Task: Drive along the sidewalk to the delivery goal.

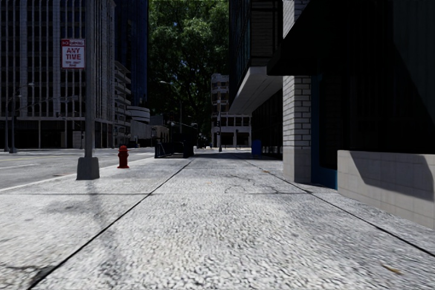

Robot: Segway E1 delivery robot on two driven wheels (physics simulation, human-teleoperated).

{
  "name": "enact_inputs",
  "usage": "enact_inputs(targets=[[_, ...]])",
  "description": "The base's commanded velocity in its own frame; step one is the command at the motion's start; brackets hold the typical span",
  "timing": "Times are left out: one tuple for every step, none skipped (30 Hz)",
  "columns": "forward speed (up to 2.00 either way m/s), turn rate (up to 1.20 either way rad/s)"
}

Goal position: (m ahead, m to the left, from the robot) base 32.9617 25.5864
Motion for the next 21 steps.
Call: enact_inputs(targets=[[2.00, 0.00], [2.00, 0.00], [2.00, 0.00], [2.00, 0.00], [2.00, 0.00], [2.00, 0.00], [2.00, 0.00], [2.00, 0.00], [2.00, 0.00], [2.00, 0.00], [2.00, 0.00], [2.00, 0.00], [2.00, 0.00], [2.00, 0.00], [2.00, 0.00], [2.00, 0.00], [2.00, 0.00], [2.00, 0.00], [2.00, 0.00], [2.00, 0.00], [2.00, 0.00]])
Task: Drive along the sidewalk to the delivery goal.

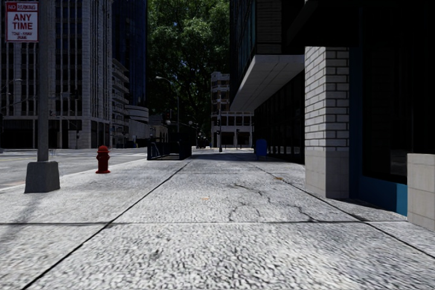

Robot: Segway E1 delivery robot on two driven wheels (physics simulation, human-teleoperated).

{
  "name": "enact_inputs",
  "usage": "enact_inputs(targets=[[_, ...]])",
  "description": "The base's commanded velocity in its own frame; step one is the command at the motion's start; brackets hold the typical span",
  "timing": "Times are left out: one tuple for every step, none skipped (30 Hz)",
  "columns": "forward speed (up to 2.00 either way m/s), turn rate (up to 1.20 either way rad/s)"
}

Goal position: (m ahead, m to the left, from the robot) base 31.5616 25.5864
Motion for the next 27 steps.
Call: enact_inputs(targets=[[2.00, 0.00], [2.00, 0.00], [2.00, 0.00], [2.00, 0.00], [2.00, 0.00], [2.00, 0.00], [2.00, 0.00], [2.00, 0.00], [2.00, 0.00], [2.00, 0.00], [2.00, 0.00], [2.00, 0.00], [2.00, 0.00], [2.00, 0.00], [2.00, 0.00], [2.00, 0.00], [2.00, 0.00], [2.00, 0.00], [2.00, 0.00], [2.00, 0.00], [2.00, 0.00], [2.00, 0.00], [2.00, 0.00], [2.00, 0.00], [2.00, 0.00], [2.00, 0.00], [2.00, 0.00]])
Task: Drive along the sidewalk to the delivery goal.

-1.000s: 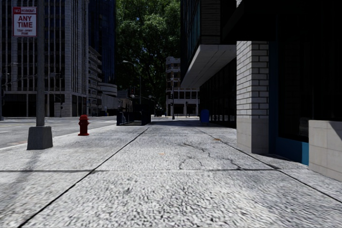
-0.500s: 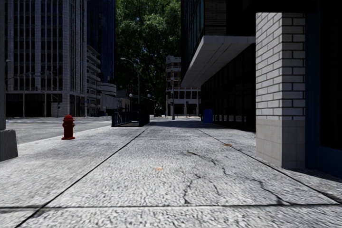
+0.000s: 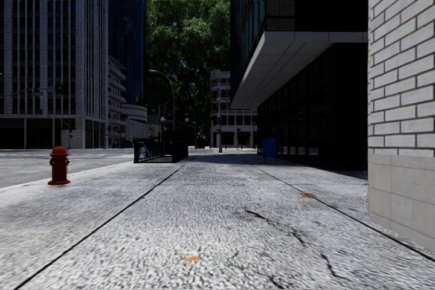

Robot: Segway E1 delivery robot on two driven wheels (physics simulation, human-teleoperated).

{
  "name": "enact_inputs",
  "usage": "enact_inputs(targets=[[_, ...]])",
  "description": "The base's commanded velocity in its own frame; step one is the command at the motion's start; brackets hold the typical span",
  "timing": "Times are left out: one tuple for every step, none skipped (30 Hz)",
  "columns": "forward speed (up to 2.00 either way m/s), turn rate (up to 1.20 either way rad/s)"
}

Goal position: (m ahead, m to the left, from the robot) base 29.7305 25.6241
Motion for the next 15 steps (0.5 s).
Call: enact_inputs(targets=[[2.00, 0.00], [2.00, 0.00], [2.00, 0.00], [2.00, 0.00], [2.00, 0.00], [2.00, 0.00], [2.00, 0.00], [2.00, 0.00], [2.00, 0.00], [2.00, 0.00], [2.00, 0.00], [2.00, 0.00], [2.00, 0.00], [2.00, 0.00], [2.00, 0.00]])
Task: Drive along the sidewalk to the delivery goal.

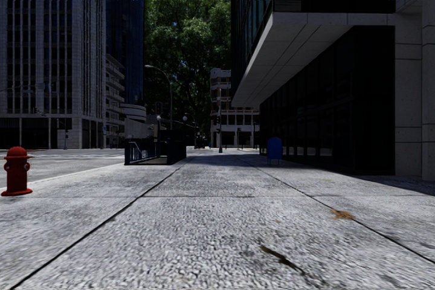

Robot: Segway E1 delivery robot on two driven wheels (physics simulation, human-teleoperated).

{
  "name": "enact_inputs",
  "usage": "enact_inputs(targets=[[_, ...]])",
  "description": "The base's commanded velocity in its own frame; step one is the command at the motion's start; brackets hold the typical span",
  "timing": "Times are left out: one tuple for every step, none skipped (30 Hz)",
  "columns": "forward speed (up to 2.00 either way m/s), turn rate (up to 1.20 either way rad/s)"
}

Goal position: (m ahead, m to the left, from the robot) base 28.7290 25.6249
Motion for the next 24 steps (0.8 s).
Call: enact_inputs(targets=[[2.00, 0.00], [2.00, 0.00], [2.00, 0.00], [2.00, 0.00], [2.00, 0.00], [2.00, 0.00], [2.00, 0.00], [2.00, 0.00], [2.00, 0.00], [2.00, 0.00], [2.00, 0.00], [2.00, 0.00], [2.00, 0.00], [2.00, 0.00], [2.00, 0.00], [2.00, 0.00], [2.00, 0.00], [2.00, 0.00], [2.00, 0.00], [2.00, 0.00], [2.00, 0.00], [2.00, 0.00], [2.00, 0.00], [2.00, 0.00]])
